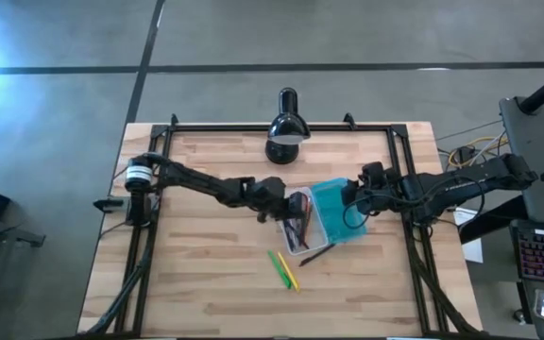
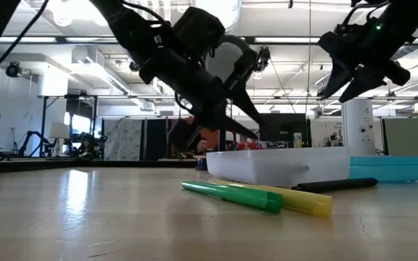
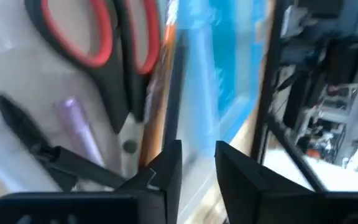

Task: Pick & place school supplies into a supply box
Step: Put the black pen into the supply box

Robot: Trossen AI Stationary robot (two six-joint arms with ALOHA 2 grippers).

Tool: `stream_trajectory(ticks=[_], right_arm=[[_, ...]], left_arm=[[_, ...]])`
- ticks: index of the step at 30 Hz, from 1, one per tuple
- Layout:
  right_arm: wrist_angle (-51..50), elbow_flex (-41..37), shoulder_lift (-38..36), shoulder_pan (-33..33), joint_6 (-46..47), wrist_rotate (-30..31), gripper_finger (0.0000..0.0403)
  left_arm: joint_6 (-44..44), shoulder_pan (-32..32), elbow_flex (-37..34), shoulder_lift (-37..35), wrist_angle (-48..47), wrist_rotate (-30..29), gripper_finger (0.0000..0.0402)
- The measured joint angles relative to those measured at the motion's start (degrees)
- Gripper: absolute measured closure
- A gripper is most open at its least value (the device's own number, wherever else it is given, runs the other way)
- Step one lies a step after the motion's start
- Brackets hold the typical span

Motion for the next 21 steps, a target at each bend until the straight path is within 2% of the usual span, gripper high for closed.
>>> stream_trajectory(ticks=[3, 6, 10, 12, 15, 21], right_arm=[[0.0, 0.0, -0.1, 0.0, -6.8, -2.3, 0.0211], [0.0, 0.0, -0.2, 0.1, -17.0, -5.8, 0.0211], [1.1, 0.0, -0.2, 0.1, -28.6, -11.9, 0.0211], [2.1, 0.1, -0.2, 0.2, -32.1, -17.2, 0.0211], [2.2, 1.4, 0.0, 0.3, -30.3, -26.0, 0.0212], [2.4, 3.9, 3.1, 4.3, -8.0, -38.2, 0.0232]], left_arm=[[3.2, 0.0, 0.4, -1.1, 0.2, 2.3, 0.031], [14.5, -0.5, 0.1, -5.4, -2.3, 3.5, 0.0308], [24.1, -2.7, 0.1, -13.2, -17.7, -2.6, 0.0307], [28.0, -4.2, 0.1, -16.4, -27.2, -7.1, 0.0307], [30.2, -6.8, -0.9, -20.2, -36.3, -12.9, 0.0306], [30.8, -11.8, -8.0, -25.7, -36.6, -13.8, 0.0306]])
